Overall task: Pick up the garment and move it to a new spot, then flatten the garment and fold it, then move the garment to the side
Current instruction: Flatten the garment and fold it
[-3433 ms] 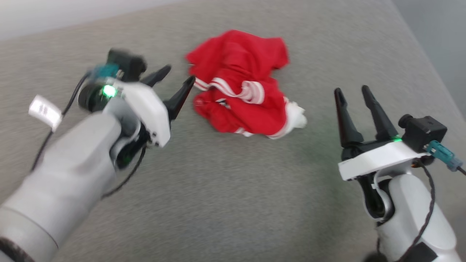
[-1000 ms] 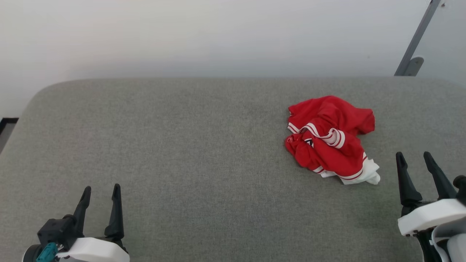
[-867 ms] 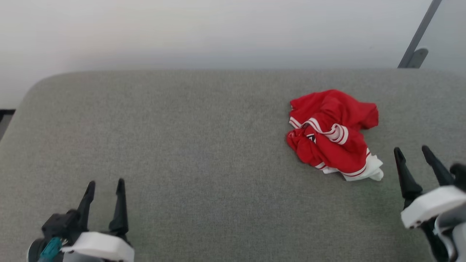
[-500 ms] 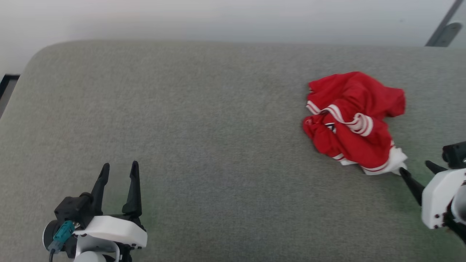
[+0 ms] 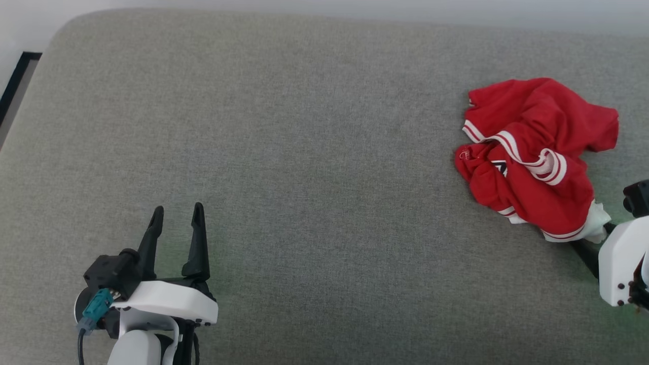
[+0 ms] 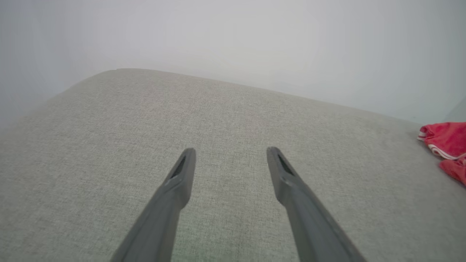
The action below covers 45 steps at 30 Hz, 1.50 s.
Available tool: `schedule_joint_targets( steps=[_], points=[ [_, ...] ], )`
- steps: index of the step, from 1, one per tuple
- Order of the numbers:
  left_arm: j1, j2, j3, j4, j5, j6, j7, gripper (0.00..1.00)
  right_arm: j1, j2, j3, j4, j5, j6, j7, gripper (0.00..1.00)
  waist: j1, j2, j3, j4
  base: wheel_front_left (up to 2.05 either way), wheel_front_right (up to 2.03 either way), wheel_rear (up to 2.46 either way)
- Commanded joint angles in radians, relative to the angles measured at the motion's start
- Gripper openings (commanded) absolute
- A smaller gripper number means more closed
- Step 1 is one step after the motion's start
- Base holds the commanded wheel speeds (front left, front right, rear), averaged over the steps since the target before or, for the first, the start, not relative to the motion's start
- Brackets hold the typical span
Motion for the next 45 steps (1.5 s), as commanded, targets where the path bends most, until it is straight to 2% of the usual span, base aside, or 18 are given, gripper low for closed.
schedule_joint_targets(
  steps=[1,2,3,4,8,13,23,25,31,32,35,40,41,42,44,45],
  points=[
    [-0.015,-0.003,0.001,0.003,0.001,-0.006,-0.005,1.00,-0.002,0.005,0.012,0.008,-0.003,-0.001,0.012,0.94,0.0000,0.0000,0.009,0.003,0.00,0.00,0.00],
    [-0.018,-0.004,0.001,0.004,0.001,-0.006,-0.005,1.00,-0.003,0.004,0.015,0.007,-0.005,-0.001,0.013,0.61,0.0000,0.0000,0.011,0.003,0.00,0.00,0.00],
    [-0.021,-0.005,0.002,0.006,0.001,-0.005,-0.005,1.00,-0.004,0.005,0.016,0.008,-0.005,-0.001,0.014,0.16,0.0000,0.0000,0.014,0.002,0.00,0.00,0.00],
    [-0.022,-0.006,0.003,0.007,0.001,-0.005,-0.005,1.00,-0.006,0.007,0.016,0.010,-0.004,-0.001,0.018,0.00,0.0000,0.0000,0.015,0.000,0.00,0.00,0.00],
    [-0.030,-0.008,0.012,0.011,0.004,-0.007,-0.005,1.00,-0.022,0.003,0.013,0.015,-0.011,-0.001,0.008,0.00,0.0000,0.0000,0.018,-0.016,0.00,0.00,0.00],
    [-0.038,-0.006,0.011,0.011,0.009,-0.007,-0.005,1.00,-0.032,-0.015,-0.039,0.035,-0.015,-0.003,-0.028,0.00,0.0000,0.0000,0.020,-0.042,0.00,0.00,0.00],
    [-0.038,0.009,0.005,0.005,0.003,-0.007,-0.005,1.00,0.015,-0.081,-0.323,0.108,-0.044,-0.003,-0.095,0.00,0.0000,0.0000,0.020,-0.083,0.00,0.00,0.00],
    [-0.039,0.011,0.004,0.005,0.002,-0.007,-0.005,1.00,0.020,-0.086,-0.353,0.120,-0.049,-0.003,-0.103,0.00,0.0000,0.0000,0.020,-0.085,0.00,0.00,0.00],
    [-0.042,0.024,-0.003,0.007,-0.003,-0.007,-0.005,1.00,0.023,-0.105,-0.525,0.216,-0.108,-0.003,-0.135,0.00,0.0000,0.0000,0.020,-0.093,0.00,0.00,0.00],
    [-0.044,0.027,-0.008,0.008,-0.004,-0.007,-0.005,1.00,0.015,-0.110,-0.582,0.258,-0.146,-0.003,-0.151,0.00,0.0000,0.0000,0.020,-0.092,0.00,0.00,0.00],
    [-0.046,0.034,-0.014,0.013,-0.005,-0.007,-0.005,1.00,0.009,-0.100,-0.639,0.319,-0.194,-0.003,-0.174,0.00,0.0000,0.0000,0.018,-0.090,0.00,0.00,0.00],
    [-0.046,0.053,-0.023,0.019,-0.004,-0.007,-0.005,1.00,-0.022,-0.050,-0.663,0.369,-0.233,-0.003,-0.205,0.00,0.0000,0.0000,0.013,-0.096,0.00,0.00,0.00],
    [-0.047,0.056,-0.024,0.020,-0.004,-0.007,-0.005,1.00,-0.030,-0.040,-0.663,0.377,-0.242,-0.003,-0.211,0.07,0.0000,0.0000,0.011,-0.100,0.00,0.00,0.00],
    [-0.049,0.059,-0.025,0.021,-0.003,-0.007,-0.005,1.00,-0.037,-0.028,-0.661,0.382,-0.249,-0.003,-0.220,0.31,0.0000,0.0000,0.009,-0.105,0.00,0.00,0.00],
    [-0.053,0.070,-0.030,0.019,-0.008,-0.007,-0.005,1.00,-0.044,-0.005,-0.653,0.387,-0.262,-0.003,-0.239,1.00,0.0000,0.0000,0.005,-0.118,0.00,0.00,0.00],
    [-0.056,0.078,-0.035,0.019,-0.009,-0.007,-0.005,1.00,-0.047,0.002,-0.652,0.389,-0.263,-0.003,-0.250,1.00,0.0000,0.0000,0.003,-0.126,0.00,0.00,0.00]
  ],
)
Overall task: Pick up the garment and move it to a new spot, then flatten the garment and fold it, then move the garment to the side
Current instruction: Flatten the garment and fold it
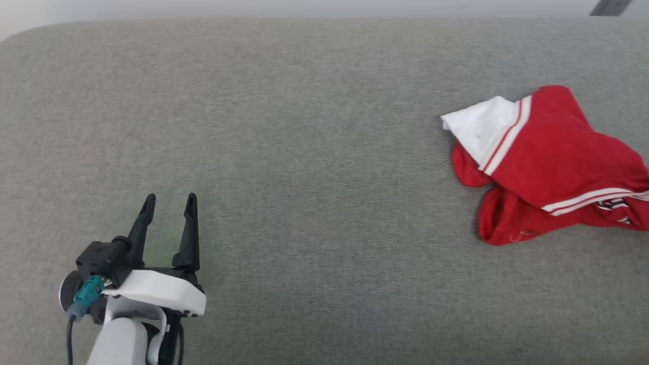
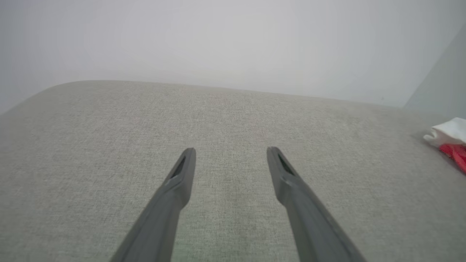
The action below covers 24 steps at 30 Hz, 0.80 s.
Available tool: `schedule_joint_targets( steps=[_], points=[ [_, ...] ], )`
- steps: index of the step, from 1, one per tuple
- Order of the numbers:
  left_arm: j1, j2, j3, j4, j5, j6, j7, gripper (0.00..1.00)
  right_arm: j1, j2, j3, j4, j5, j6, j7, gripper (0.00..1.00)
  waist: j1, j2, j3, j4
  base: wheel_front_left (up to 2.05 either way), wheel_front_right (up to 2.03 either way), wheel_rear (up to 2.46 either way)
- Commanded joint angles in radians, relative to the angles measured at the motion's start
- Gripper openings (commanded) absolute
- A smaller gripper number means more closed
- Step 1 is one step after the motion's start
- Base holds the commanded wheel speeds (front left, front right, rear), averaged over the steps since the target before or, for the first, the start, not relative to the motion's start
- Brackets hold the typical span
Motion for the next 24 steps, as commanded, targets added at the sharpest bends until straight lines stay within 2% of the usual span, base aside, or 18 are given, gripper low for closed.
schedule_joint_targets(
  steps=[1,5,8,13,16,19,22,23,24],
  points=[
    [-0.021,0.014,-0.003,-0.002,-0.009,-0.002,-0.005,1.00,-0.010,0.005,0.002,-0.001,-0.007,-0.005,-0.015,1.00,0.0000,0.0000,-0.005,-0.016,0.00,0.00,0.00],
    [-0.052,0.063,-0.048,-0.002,-0.012,-0.002,-0.005,1.00,-0.007,0.031,0.005,-0.016,-0.013,-0.005,-0.070,1.00,0.0000,0.0000,-0.015,-0.055,0.00,0.00,0.00],
    [-0.102,0.121,-0.106,0.001,-0.006,-0.002,-0.003,1.00,-0.001,0.063,0.022,-0.059,0.008,-0.005,-0.124,1.00,0.0000,0.0000,-0.023,-0.089,0.00,0.00,0.00],
    [-0.238,0.222,-0.240,-0.020,-0.044,-0.002,0.066,1.00,0.025,0.131,0.143,-0.202,0.071,-0.005,-0.248,1.00,0.0000,0.0000,-0.025,-0.158,0.00,0.00,0.00],
    [-0.337,0.280,-0.343,-0.033,-0.113,-0.002,0.144,1.00,0.024,0.182,0.228,-0.280,0.098,-0.005,-0.308,1.00,0.0000,0.0000,-0.017,-0.208,0.00,0.00,0.00],
    [-0.446,0.327,-0.457,-0.032,-0.242,-0.002,0.251,1.00,0.026,0.220,0.301,-0.338,0.110,-0.004,-0.343,1.00,0.0000,0.0000,0.000,-0.262,0.00,0.00,0.00],
    [-0.556,0.351,-0.551,-0.001,-0.432,-0.001,0.400,1.00,0.020,0.260,0.367,-0.371,0.117,-0.004,-0.367,1.00,0.0000,0.0000,0.024,-0.311,0.00,0.00,0.00],
    [-0.556,0.351,-0.551,-0.001,-0.432,-0.001,0.400,1.00,0.020,0.260,0.367,-0.371,0.117,-0.004,-0.367,1.00,0.0000,0.0000,0.024,-0.311,0.00,0.00,0.00],
    [-0.597,0.358,-0.579,0.013,-0.496,-0.001,0.457,1.00,0.017,0.271,0.385,-0.378,0.115,-0.004,-0.374,1.00,0.0000,0.0000,0.031,-0.327,0.00,0.00,0.00]
  ],
)
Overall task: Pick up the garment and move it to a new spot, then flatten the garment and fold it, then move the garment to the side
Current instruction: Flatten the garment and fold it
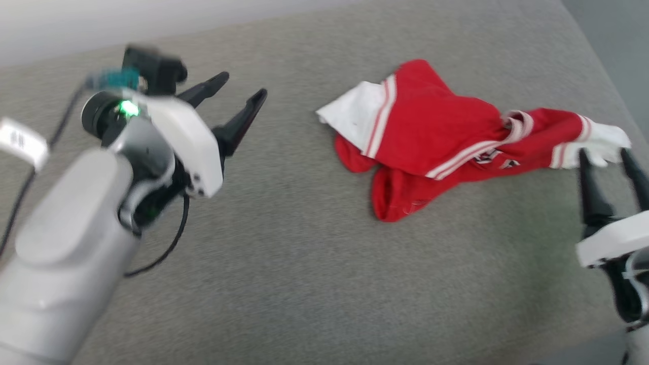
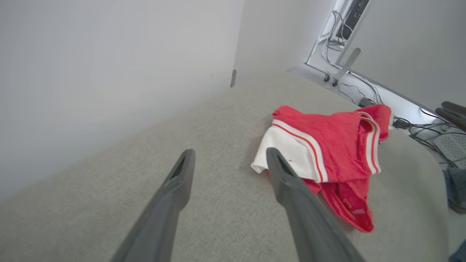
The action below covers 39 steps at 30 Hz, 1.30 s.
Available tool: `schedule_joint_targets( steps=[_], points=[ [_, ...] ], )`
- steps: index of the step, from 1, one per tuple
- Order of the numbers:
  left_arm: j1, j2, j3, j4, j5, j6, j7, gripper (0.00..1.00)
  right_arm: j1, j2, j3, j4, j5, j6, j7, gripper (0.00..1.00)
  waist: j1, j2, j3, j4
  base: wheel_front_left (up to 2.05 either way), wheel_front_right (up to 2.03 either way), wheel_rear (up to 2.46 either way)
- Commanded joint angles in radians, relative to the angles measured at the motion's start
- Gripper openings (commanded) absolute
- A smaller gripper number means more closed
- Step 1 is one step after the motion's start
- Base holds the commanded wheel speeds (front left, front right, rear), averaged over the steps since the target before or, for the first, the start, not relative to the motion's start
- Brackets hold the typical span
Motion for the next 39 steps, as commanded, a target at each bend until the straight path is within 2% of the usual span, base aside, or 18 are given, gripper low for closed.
schedule_joint_targets(
  steps=[1,6,10,13,16,23,28,29,30,31,32,39],
  points=[
    [-0.042,0.008,-0.014,0.019,-0.064,0.002,0.054,1.00,-0.011,0.013,0.022,-0.010,0.001,-0.002,-0.011,1.00,0.0000,0.0000,0.037,-0.059,0.00,0.00,0.00],
    [-0.214,0.006,-0.106,0.131,-0.277,0.002,0.322,1.00,-0.025,0.049,0.087,-0.015,0.010,-0.002,-0.035,1.00,0.0000,0.0000,0.082,-0.128,0.00,0.00,0.00],
    [-0.324,-0.009,-0.158,0.238,-0.371,0.002,0.527,1.00,-0.046,0.072,0.126,0.005,0.020,-0.002,-0.054,1.00,0.0000,0.0000,0.111,-0.176,0.00,0.00,0.00],
    [-0.372,-0.027,-0.190,0.307,-0.400,0.002,0.616,1.00,-0.058,0.087,0.155,0.026,0.025,-0.002,-0.071,1.00,0.0000,0.0000,0.128,-0.207,0.00,0.00,0.00],
    [-0.422,-0.037,-0.209,0.363,-0.394,0.002,0.660,1.00,-0.077,0.097,0.183,0.043,0.033,-0.002,-0.084,1.00,0.0000,0.0000,0.150,-0.235,0.00,0.00,0.00],
    [-0.460,-0.049,-0.244,0.469,-0.404,0.002,0.679,1.00,-0.116,0.108,0.239,0.091,0.050,-0.002,-0.110,1.00,0.0000,0.0000,0.174,-0.280,0.00,0.00,0.00],
    [-0.449,-0.052,-0.251,0.472,-0.456,0.002,0.701,1.00,-0.134,0.102,0.260,0.115,0.062,-0.002,-0.123,1.00,0.0000,0.0000,0.176,-0.291,0.00,0.00,0.00],
    [-0.446,-0.055,-0.244,0.473,-0.473,0.001,0.697,0.86,-0.136,0.101,0.262,0.118,0.064,-0.002,-0.126,1.00,0.0000,0.0000,0.175,-0.291,0.00,0.00,0.00],
    [-0.448,-0.057,-0.244,0.475,-0.473,0.001,0.692,0.47,-0.139,0.099,0.263,0.120,0.064,-0.002,-0.128,1.00,0.0000,0.0000,0.175,-0.290,0.00,0.00,0.00],
    [-0.453,-0.058,-0.251,0.471,-0.473,0.001,0.688,0.27,-0.141,0.098,0.264,0.124,0.064,-0.002,-0.130,1.00,0.0000,0.0000,0.175,-0.289,0.00,0.00,0.00],
    [-0.455,-0.060,-0.253,0.468,-0.476,0.001,0.682,0.00,-0.142,0.097,0.264,0.127,0.064,-0.002,-0.131,1.00,0.0000,0.0000,0.174,-0.287,0.00,0.00,0.00],
    [-0.453,-0.080,-0.252,0.448,-0.525,0.001,0.622,0.00,-0.138,0.073,0.256,0.135,0.049,-0.002,-0.127,1.00,0.0000,0.0000,0.144,-0.224,0.00,0.00,0.00]
  ],
)
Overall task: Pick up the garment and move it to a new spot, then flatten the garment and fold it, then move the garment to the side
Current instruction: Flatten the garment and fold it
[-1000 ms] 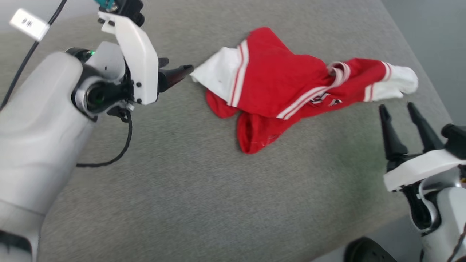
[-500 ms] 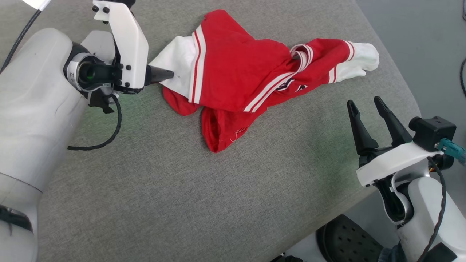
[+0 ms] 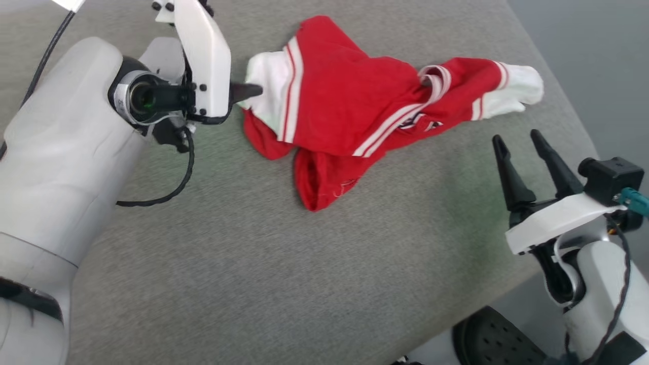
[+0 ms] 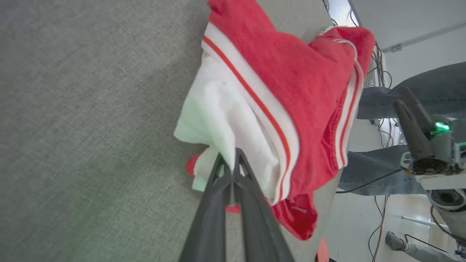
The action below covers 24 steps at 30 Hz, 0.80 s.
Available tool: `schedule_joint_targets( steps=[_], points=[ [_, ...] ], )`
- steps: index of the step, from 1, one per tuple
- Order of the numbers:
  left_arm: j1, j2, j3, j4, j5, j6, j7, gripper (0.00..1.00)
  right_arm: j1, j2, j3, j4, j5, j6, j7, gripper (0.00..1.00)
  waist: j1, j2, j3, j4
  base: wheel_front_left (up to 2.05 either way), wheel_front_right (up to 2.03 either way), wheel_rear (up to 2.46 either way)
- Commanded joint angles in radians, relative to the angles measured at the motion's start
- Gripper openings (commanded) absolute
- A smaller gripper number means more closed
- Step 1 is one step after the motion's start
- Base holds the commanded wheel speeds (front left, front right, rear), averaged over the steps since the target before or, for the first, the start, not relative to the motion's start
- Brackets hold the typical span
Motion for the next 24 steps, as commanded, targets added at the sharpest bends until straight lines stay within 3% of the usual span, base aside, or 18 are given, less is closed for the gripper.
schedule_joint_targets(
  steps=[1,9,17,18,24],
  points=[
    [-0.001,0.003,0.010,-0.008,-0.025,0.001,-0.025,0.00,0.002,-0.011,-0.005,-0.004,-0.009,-0.002,0.004,1.00,0.0000,0.0000,-0.025,0.041,0.00,0.00,0.00],
    [0.063,0.057,0.035,-0.067,-0.088,0.001,-0.116,0.00,0.022,-0.060,-0.041,-0.064,-0.038,-0.002,0.050,1.00,0.0000,0.0000,-0.100,0.187,0.00,0.00,0.00],
    [0.195,0.195,0.025,-0.136,-0.116,0.001,-0.221,0.00,0.063,-0.084,-0.076,-0.166,-0.059,-0.002,0.135,1.00,0.0000,0.0000,-0.152,0.343,0.00,0.00,0.00],
    [0.220,0.235,0.011,-0.138,-0.093,0.001,-0.250,0.00,0.075,-0.086,-0.088,-0.193,-0.061,-0.002,0.154,1.00,0.0000,0.0000,-0.157,0.367,0.00,0.00,0.00],
    [0.263,0.329,-0.020,-0.101,-0.038,0.001,-0.341,0.00,0.107,-0.081,-0.117,-0.256,-0.073,-0.002,0.201,1.00,0.0000,0.0000,-0.166,0.401,0.00,0.00,0.00]
  ],
)
